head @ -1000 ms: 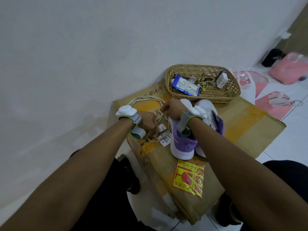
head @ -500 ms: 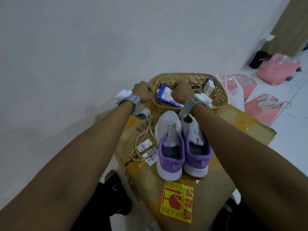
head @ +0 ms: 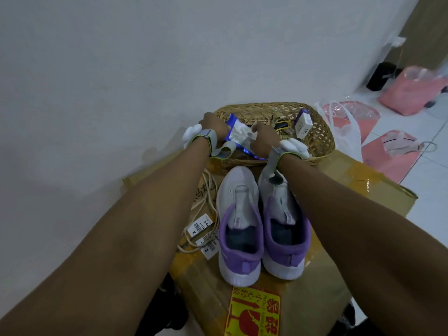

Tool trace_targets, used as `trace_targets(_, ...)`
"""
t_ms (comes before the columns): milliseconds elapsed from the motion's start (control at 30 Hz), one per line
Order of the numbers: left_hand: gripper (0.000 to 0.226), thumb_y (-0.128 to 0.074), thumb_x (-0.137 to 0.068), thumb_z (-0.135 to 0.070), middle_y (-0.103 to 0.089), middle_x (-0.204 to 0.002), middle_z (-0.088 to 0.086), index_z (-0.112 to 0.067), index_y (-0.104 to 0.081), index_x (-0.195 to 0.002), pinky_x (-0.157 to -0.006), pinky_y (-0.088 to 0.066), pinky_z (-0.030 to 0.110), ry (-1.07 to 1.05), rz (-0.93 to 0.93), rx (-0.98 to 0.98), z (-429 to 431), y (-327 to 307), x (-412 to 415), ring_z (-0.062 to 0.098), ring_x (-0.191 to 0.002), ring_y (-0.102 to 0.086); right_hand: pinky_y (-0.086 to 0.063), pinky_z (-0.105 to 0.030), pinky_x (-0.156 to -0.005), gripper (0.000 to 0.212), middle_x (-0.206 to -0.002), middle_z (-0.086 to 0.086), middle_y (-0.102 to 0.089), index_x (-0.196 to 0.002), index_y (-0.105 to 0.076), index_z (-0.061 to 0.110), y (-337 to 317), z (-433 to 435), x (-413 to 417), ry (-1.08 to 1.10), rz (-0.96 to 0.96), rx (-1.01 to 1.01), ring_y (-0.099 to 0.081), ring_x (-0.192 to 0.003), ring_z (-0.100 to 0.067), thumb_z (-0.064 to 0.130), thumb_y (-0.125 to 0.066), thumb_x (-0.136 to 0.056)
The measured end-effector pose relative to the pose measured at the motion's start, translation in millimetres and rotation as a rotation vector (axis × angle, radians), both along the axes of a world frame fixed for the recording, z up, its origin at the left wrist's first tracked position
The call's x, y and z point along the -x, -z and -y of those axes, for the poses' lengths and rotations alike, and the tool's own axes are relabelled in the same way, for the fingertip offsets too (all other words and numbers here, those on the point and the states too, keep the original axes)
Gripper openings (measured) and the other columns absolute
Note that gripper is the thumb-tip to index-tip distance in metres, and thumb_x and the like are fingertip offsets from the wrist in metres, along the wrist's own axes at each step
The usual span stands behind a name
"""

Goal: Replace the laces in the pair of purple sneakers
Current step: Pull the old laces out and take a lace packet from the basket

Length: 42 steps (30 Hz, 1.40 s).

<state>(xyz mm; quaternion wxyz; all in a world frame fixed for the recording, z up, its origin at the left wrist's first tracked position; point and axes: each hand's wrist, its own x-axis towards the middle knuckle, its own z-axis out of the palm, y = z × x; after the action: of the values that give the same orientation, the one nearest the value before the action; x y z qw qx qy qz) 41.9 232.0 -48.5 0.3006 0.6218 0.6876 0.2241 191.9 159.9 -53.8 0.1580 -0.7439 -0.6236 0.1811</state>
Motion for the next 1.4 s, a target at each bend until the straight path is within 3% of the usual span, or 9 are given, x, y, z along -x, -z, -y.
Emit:
trace_targets(133, 0.030, -0.074, -0.081, -0.020, -0.056, -0.063, 0.003, -0.014, -0.054, -0.059, -0.058, -0.041, 0.028, -0.017, 0.230, -0.043, 23.2, -42.2, 4.8, 0.018, -0.074, -0.056, -0.047, -0.034, -0.078, 0.025, -0.116, -0.014, -0.063, -0.117, -0.059, 0.010, -30.5, 30.4, -10.6, 0.098, -0.249, -0.199, -0.061, -0.103, -0.032, 0.014, -0.051, -0.094)
trace_targets(267, 0.012, -0.082, -0.079, -0.017, -0.070, -0.080, 0.002, -0.018, -0.073, -0.071, -0.074, -0.053, 0.025, 0.029, 0.392, -0.139, 77.5, -89.9, 17.1, 0.015, -0.078, -0.065, -0.057, -0.041, -0.067, 0.017, -0.092, -0.013, -0.073, -0.081, -0.063, 0.018, -76.6, 64.5, -4.8, 0.113, -0.626, -0.248, -0.068, -0.074, -0.026, 0.024, -0.053, -0.095)
trace_targets(367, 0.009, -0.086, -0.075, -0.015, -0.073, -0.078, 0.003, -0.016, -0.077, -0.078, -0.059, -0.048, 0.020, 0.075, 0.482, -0.146, 115.1, -110.6, 19.3, 0.010, -0.066, -0.063, -0.055, -0.031, -0.057, 0.027, -0.080, -0.007, -0.071, -0.084, -0.066, 0.010, -108.8, 93.0, 10.8, 0.034, -0.764, -0.289, -0.066, -0.065, -0.019, 0.033, -0.058, -0.097)
trace_targets(467, 0.014, -0.090, -0.070, -0.017, -0.073, -0.072, -0.001, -0.018, -0.077, -0.072, -0.055, -0.048, 0.018, 0.121, 0.521, -0.153, 148.4, -134.2, 23.7, 0.009, -0.064, -0.066, -0.056, -0.030, -0.053, 0.038, -0.075, -0.011, -0.072, -0.078, -0.067, 0.010, -133.7, 117.1, 19.5, -0.005, -0.719, -0.349, -0.068, -0.062, -0.020, 0.045, -0.063, -0.091)
trace_targets(600, 0.018, -0.090, -0.070, -0.015, -0.070, -0.067, -0.004, -0.012, -0.077, -0.080, -0.048, -0.045, 0.012, 0.167, 0.546, -0.131, 179.8, -157.0, 30.9, -0.001, -0.051, -0.060, -0.051, -0.028, -0.051, 0.030, -0.082, -0.016, -0.069, -0.082, -0.059, 0.006, -149.0, 132.3, 20.9, -0.055, -0.689, -0.354, -0.064, -0.061, -0.020, 0.033, -0.061, -0.095)
trace_targets(833, 0.018, -0.084, -0.078, -0.014, -0.074, -0.078, 0.008, -0.005, -0.076, -0.091, -0.060, -0.053, 0.024, 0.111, 0.767, 0.115, 197.3, -177.8, 35.2, 0.017, -0.067, -0.064, -0.045, -0.022, -0.050, 0.022, -0.077, -0.005, -0.065, -0.086, -0.057, 0.007, -174.1, 145.8, 18.5, -0.096, -0.622, -0.355, -0.061, -0.060, -0.011, 0.025, -0.055, -0.099)
trace_targets(1067, 0.017, -0.087, -0.068, -0.014, -0.072, -0.068, 0.010, -0.003, -0.077, -0.075, -0.056, -0.053, 0.027, 0.039, 0.482, -0.127, 191.0, -187.0, 17.9, 0.018, -0.052, -0.061, -0.048, -0.025, -0.054, 0.022, -0.087, -0.017, -0.072, -0.085, -0.063, -0.001, -184.2, 146.2, 11.9, -0.037, -0.462, -0.279, -0.070, -0.076, -0.026, 0.018, -0.056, -0.092)
trace_targets(1200, 0.022, -0.076, -0.068, -0.011, -0.073, -0.070, 0.011, 0.005, -0.075, -0.083, -0.065, -0.063, 0.047, -0.082, 0.333, -0.241, 180.7, -182.2, 16.5, 0.025, -0.060, -0.068, -0.049, -0.024, -0.050, 0.023, -0.090, -0.020, -0.072, -0.069, -0.062, 0.006, -180.6, 152.2, 10.0, -0.028, -0.434, -0.192, -0.066, -0.069, -0.025, 0.010, -0.053, -0.090)
trace_targets(1400, 0.003, -0.073, -0.077, -0.010, -0.075, -0.083, 0.004, -0.011, -0.076, -0.076, -0.068, -0.063, 0.035, 0.119, 0.310, -0.237, 187.6, -175.5, 20.4, 0.023, -0.076, -0.070, -0.055, -0.035, -0.060, 0.023, -0.066, -0.014, -0.067, -0.067, -0.066, 0.007, -180.7, 156.2, 11.7, 0.100, -0.368, -0.224, -0.066, -0.062, -0.023, 0.028, -0.072, -0.076)
